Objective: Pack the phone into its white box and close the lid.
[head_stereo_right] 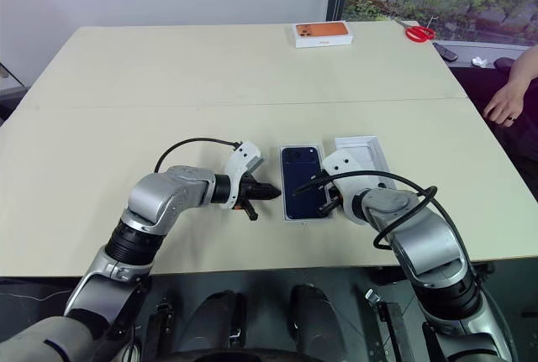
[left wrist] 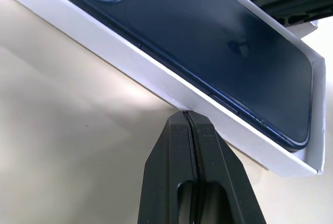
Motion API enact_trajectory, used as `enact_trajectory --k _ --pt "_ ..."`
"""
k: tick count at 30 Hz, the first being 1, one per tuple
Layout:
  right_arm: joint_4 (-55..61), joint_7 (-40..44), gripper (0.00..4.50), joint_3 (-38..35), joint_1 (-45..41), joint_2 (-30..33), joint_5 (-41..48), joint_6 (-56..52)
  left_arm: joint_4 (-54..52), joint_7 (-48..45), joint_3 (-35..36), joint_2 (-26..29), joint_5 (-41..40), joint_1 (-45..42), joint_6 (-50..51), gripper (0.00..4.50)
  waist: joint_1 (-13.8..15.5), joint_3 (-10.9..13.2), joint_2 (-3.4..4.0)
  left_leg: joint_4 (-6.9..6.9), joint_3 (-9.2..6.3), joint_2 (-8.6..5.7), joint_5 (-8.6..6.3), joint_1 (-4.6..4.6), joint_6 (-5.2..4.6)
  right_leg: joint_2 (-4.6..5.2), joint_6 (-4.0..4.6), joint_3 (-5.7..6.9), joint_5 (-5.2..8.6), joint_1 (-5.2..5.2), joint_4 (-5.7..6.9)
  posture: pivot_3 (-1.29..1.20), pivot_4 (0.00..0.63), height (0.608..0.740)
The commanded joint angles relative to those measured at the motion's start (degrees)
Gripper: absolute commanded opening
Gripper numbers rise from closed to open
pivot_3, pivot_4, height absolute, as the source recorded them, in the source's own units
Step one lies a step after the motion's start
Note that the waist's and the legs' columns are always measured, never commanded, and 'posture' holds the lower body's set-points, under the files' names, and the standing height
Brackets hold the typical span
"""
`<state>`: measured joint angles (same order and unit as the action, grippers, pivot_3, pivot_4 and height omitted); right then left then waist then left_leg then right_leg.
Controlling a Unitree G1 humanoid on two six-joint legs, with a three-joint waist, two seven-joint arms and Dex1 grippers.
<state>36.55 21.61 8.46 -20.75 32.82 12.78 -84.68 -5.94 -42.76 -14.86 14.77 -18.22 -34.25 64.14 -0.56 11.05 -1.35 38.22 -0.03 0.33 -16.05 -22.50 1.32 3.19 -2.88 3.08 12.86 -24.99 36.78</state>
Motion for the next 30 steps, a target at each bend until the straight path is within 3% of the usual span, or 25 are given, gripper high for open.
enact_trajectory --k 1,18,30 --pt "3.21 2.34 0.0 1.95 -0.61 -0.55 3.43 1.1 -2.79 -2.54 -0.39 -1.21 -3.63 -1.89 -2.14 0.03 -0.01 0.0 0.0 0.0 0.0 0.0 0.0 0.0 0.0 0.0 0.0 0.0 0.0 0.0 0.0 0.0 0.15 0.74" --pt "6.35 3.7 0.0 -2.49 -2.64 4.22 6.16 -0.89 -2.55 -3.33 1.99 3.96 -5.86 -1.27 -2.07 0.03 -0.02 0.0 0.0 0.0 0.0 0.01 0.0 0.0 0.0 -0.01 0.0 0.0 0.0 0.0 0.0 0.0 0.15 0.74" --pt "4.64 2.29 0.0 -2.45 -3.11 4.19 7.0 0.57 -2.46 -5.86 1.05 7.73 -7.58 -1.19 -2.65 0.03 -0.01 0.0 0.0 0.0 0.0 0.01 0.0 0.0 0.0 -0.01 0.0 0.0 0.0 0.0 0.0 0.0 0.15 0.74"
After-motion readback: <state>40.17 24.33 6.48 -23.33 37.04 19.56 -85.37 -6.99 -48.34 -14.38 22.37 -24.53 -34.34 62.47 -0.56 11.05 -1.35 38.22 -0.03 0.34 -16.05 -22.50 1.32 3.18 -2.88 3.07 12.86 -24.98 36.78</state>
